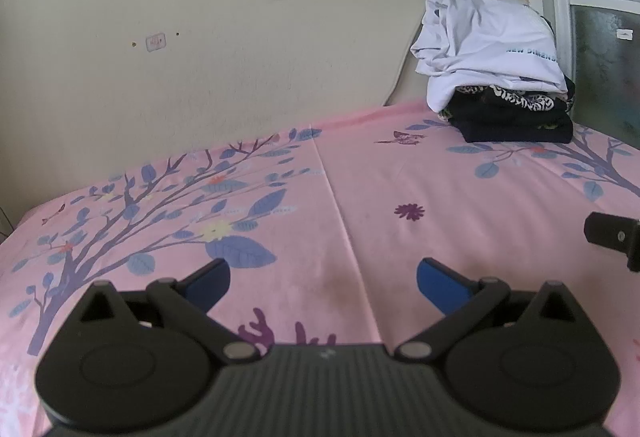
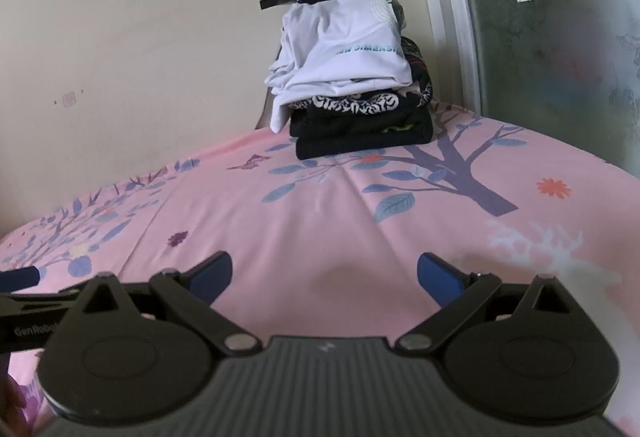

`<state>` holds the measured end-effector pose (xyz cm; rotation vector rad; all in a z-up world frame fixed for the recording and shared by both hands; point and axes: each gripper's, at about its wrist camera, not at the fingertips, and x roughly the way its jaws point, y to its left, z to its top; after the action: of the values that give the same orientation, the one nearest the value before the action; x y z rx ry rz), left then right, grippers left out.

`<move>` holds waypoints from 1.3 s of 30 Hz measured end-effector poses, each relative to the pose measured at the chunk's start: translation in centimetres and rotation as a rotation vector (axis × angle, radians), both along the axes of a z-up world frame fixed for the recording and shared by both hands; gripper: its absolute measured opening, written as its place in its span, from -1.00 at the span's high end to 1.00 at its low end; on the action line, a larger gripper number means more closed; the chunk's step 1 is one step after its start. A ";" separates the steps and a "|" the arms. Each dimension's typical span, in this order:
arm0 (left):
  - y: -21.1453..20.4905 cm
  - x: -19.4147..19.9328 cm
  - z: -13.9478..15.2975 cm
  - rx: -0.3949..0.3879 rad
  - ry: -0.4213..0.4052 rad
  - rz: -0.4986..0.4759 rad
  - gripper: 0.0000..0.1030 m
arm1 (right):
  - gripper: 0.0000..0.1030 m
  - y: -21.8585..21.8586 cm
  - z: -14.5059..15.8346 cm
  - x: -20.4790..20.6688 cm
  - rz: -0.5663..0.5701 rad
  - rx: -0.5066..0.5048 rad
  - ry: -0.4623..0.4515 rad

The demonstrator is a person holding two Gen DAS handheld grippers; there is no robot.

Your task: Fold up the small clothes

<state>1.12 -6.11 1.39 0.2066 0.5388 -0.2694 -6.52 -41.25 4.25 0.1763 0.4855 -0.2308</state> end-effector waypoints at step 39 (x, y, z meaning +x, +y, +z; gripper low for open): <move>-0.1 0.1 -0.2 0.036 0.011 0.015 -0.99 | -0.79 -0.1 0.0 -0.1 0.001 0.003 -0.004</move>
<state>1.21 -6.25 1.23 0.2362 0.5560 -0.2460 -6.57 -41.34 4.25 0.1797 0.4821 -0.2285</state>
